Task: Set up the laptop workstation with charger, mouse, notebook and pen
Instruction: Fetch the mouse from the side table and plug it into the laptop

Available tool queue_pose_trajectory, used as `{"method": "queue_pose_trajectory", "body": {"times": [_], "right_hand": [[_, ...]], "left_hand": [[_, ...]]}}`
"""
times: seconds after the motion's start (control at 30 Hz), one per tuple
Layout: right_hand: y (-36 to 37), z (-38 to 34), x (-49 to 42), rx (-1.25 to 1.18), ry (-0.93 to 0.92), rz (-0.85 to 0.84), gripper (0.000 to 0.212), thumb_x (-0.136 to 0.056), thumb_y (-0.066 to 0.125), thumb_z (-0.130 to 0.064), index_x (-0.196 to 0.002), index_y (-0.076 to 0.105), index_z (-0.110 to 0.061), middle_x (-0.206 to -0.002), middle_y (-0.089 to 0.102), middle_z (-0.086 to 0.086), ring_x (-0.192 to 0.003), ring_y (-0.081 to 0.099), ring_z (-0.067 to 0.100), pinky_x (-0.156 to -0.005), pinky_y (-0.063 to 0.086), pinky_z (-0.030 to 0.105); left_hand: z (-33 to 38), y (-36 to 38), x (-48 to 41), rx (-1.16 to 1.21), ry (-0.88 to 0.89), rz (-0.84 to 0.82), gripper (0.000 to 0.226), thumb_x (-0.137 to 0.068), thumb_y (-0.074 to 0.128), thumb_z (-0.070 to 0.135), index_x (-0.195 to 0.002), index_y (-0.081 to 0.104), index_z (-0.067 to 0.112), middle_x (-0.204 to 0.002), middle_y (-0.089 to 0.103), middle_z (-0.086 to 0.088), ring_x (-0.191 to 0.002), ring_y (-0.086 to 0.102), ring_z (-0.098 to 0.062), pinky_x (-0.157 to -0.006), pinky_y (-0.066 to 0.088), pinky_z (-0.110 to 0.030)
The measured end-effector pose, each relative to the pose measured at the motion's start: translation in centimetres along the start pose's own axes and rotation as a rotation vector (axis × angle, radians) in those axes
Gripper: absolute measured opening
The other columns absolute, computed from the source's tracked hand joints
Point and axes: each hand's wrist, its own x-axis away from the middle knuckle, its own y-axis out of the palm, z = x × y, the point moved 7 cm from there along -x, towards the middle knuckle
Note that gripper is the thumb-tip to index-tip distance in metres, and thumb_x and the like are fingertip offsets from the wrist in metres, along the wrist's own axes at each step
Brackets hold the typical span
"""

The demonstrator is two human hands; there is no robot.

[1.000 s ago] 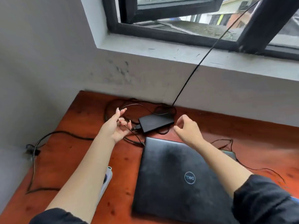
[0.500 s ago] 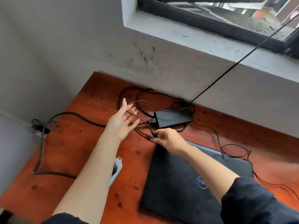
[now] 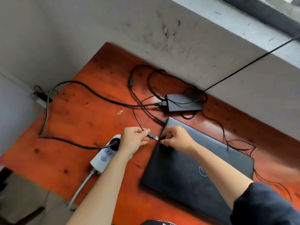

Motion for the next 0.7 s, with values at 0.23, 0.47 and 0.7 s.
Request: {"method": "queue_pose_trajectory", "body": {"times": [0.23, 0.47, 0.7], "right_hand": [[0.8, 2.2, 0.4, -0.143, 0.174, -0.01, 0.018, -0.082, 0.071, -0.015, -0.069, 0.059, -0.011, -0.061, 0.067, 0.006, -0.051, 0.063, 0.016, -0.052, 0.051, 0.023], [-0.8, 2.7, 1.1, 0.096, 0.148, 0.195, 0.043, -0.095, 0.052, -0.039, -0.073, 0.062, -0.003, -0.056, 0.059, -0.005, -0.056, 0.058, 0.019, -0.059, 0.047, 0.031], [-0.1, 2.4, 0.9, 0.24, 0.116, 0.132, 0.043, -0.096, 0.044, -0.048, -0.075, 0.048, -0.011, -0.066, 0.053, -0.002, -0.068, 0.051, 0.024, -0.056, 0.036, 0.033]], "left_hand": [[-1.8, -0.9, -0.3, -0.271, 0.128, 0.025, 0.011, -0.09, 0.063, 0.013, -0.085, 0.071, 0.007, -0.073, 0.066, 0.0, -0.076, 0.066, -0.024, -0.075, 0.059, -0.041], [-2.7, -0.4, -0.2, -0.254, 0.215, 0.079, 0.015, -0.09, 0.063, 0.018, -0.077, 0.065, 0.024, -0.078, 0.069, -0.001, -0.084, 0.068, -0.024, -0.078, 0.058, -0.046], [-2.9, 0.4, -0.4, -0.097, 0.174, 0.102, 0.012, -0.091, 0.061, 0.013, -0.083, 0.068, 0.008, -0.073, 0.068, -0.006, -0.074, 0.069, -0.022, -0.069, 0.061, -0.036]]}}
